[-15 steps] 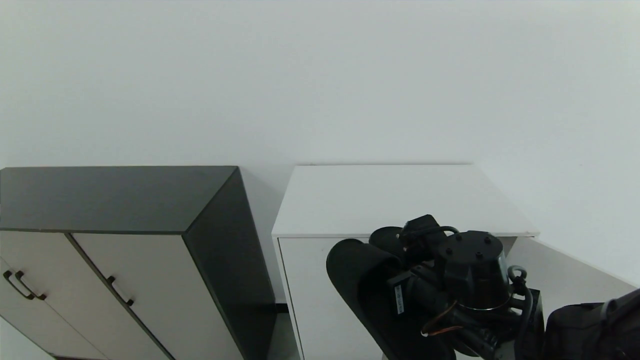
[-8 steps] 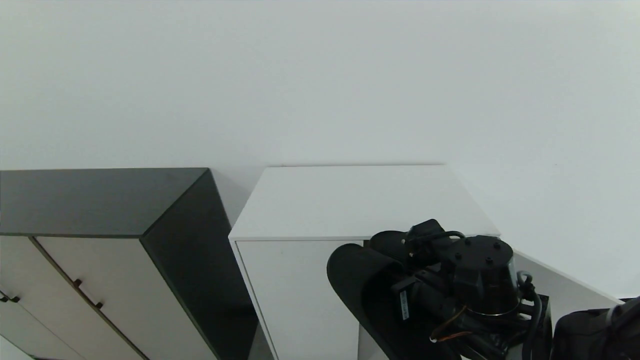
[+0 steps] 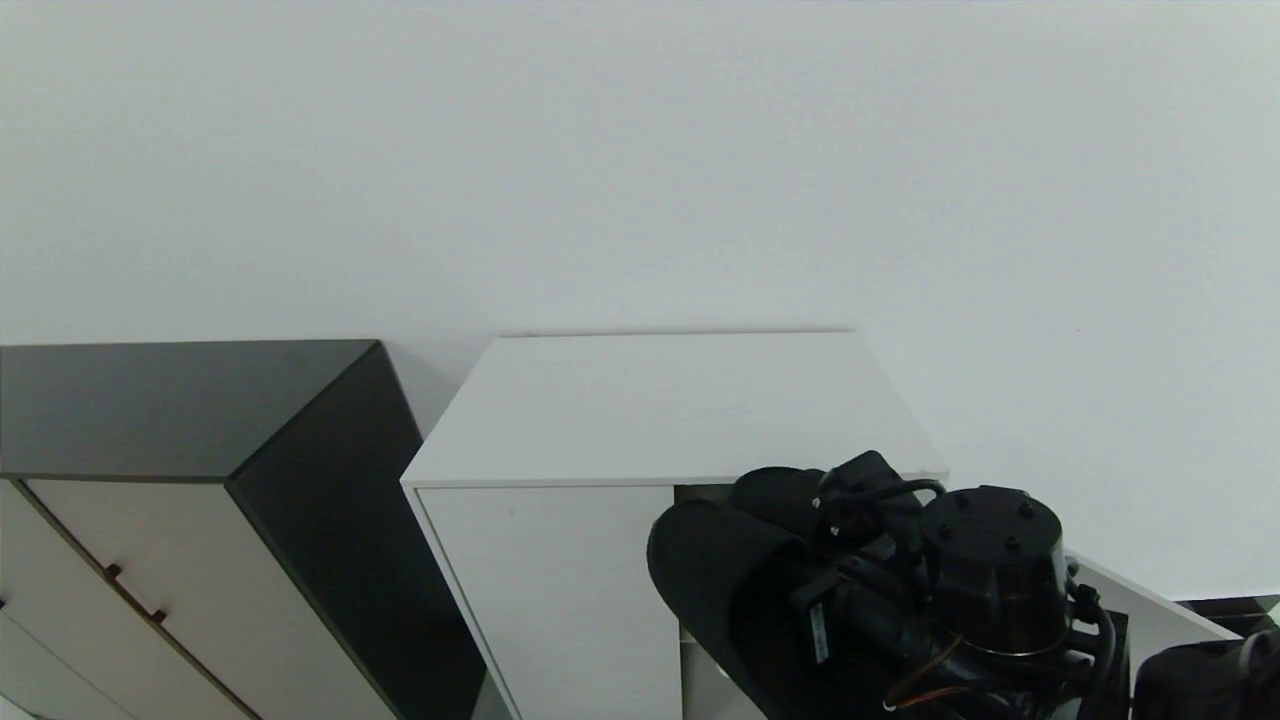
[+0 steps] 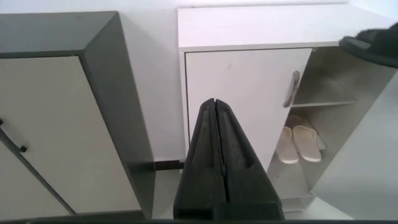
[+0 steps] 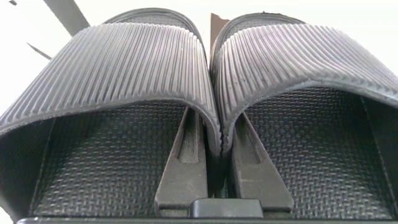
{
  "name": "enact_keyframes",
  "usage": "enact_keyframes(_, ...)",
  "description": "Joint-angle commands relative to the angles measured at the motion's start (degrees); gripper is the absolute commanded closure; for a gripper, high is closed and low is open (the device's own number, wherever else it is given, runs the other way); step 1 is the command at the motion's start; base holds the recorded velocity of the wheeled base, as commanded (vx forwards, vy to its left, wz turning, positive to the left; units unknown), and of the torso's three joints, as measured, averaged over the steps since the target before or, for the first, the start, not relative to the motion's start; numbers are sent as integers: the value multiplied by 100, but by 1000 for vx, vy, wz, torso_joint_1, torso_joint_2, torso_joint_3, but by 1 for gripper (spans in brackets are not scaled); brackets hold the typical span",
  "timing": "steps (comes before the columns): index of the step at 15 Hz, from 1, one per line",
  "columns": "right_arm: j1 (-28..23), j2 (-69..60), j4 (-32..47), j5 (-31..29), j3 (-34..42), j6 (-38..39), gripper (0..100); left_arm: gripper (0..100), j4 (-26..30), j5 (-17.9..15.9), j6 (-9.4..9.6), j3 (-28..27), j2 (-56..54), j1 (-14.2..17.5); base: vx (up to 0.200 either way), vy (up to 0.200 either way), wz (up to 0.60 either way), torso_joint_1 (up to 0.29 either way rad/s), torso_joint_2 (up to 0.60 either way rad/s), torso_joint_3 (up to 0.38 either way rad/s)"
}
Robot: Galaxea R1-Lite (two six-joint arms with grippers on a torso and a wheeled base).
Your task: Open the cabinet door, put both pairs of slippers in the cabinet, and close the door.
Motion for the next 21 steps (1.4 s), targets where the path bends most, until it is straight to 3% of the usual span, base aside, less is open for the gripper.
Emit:
enact_keyframes(1, -1, -3, 5, 64, 89, -12, 100, 100, -1, 1, 0, 0, 6, -7, 0, 0, 0, 0, 0, 0)
enact_keyframes(14, -124, -3, -4, 319, 397, -355, 100, 100, -1, 1, 0, 0, 6, -7, 0, 0, 0, 0, 0, 0)
enact_keyframes(21, -124, 58, -4, 328, 423, -364, 100, 100, -1, 1, 0, 0, -2, -7, 0, 0, 0, -186, 436, 249)
